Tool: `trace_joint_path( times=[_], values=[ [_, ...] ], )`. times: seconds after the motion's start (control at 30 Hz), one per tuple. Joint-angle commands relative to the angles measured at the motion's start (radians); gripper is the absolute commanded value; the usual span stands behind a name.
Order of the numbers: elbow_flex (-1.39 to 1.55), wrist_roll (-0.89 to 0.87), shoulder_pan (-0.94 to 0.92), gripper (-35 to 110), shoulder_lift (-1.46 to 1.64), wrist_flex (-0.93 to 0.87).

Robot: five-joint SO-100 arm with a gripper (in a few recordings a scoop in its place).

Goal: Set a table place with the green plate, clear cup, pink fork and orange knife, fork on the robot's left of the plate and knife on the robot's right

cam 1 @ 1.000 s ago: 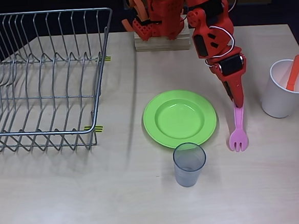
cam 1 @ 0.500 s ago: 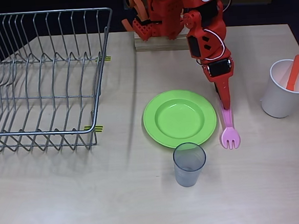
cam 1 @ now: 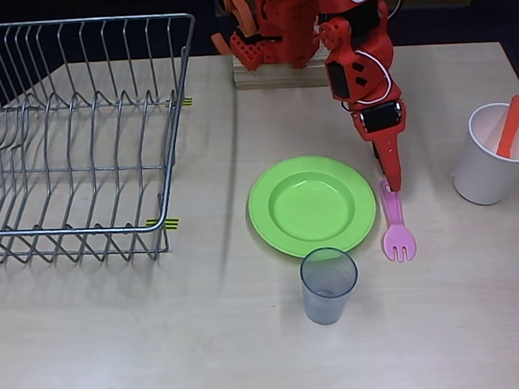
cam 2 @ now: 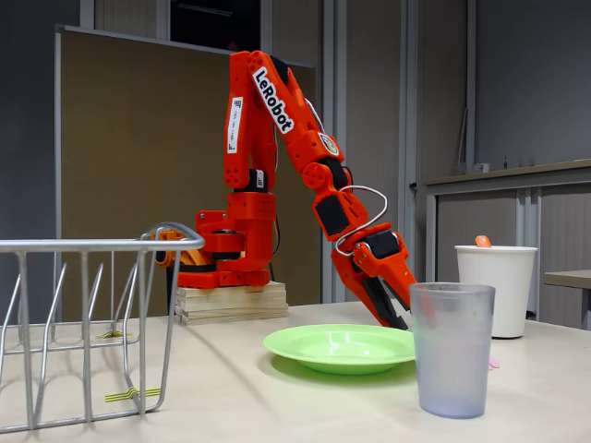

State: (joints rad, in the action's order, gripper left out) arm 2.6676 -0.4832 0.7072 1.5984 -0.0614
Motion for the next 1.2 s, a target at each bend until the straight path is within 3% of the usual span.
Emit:
trace_joint_path(
  times=[0.0, 0.13, 0.37, 0.53, 0.6, 0.7, 0.8, 0.93, 1.03, 1.17],
  values=[
    [0.009, -0.009, 0.017, 22, 0.051, -0.020],
    [-0.003, 0.049, 0.015, 21, 0.127, -0.087],
    [-0.091, 0.219, 0.041, 14, 0.397, -0.374],
    [-0.247, 0.179, 0.129, 16, 0.499, -0.647],
    [-0.293, 0.071, 0.178, 18, 0.522, -0.713],
    [-0.344, -0.242, 0.270, 20, 0.534, -0.813],
    [-0.364, -0.571, 0.350, 17, 0.515, -0.818],
    [-0.419, -0.885, 0.430, 19, 0.453, -0.767],
    [-0.497, -0.950, 0.437, 22, 0.367, -0.729],
    [-0.589, -0.896, 0.422, 22, 0.259, -0.709]
  ],
)
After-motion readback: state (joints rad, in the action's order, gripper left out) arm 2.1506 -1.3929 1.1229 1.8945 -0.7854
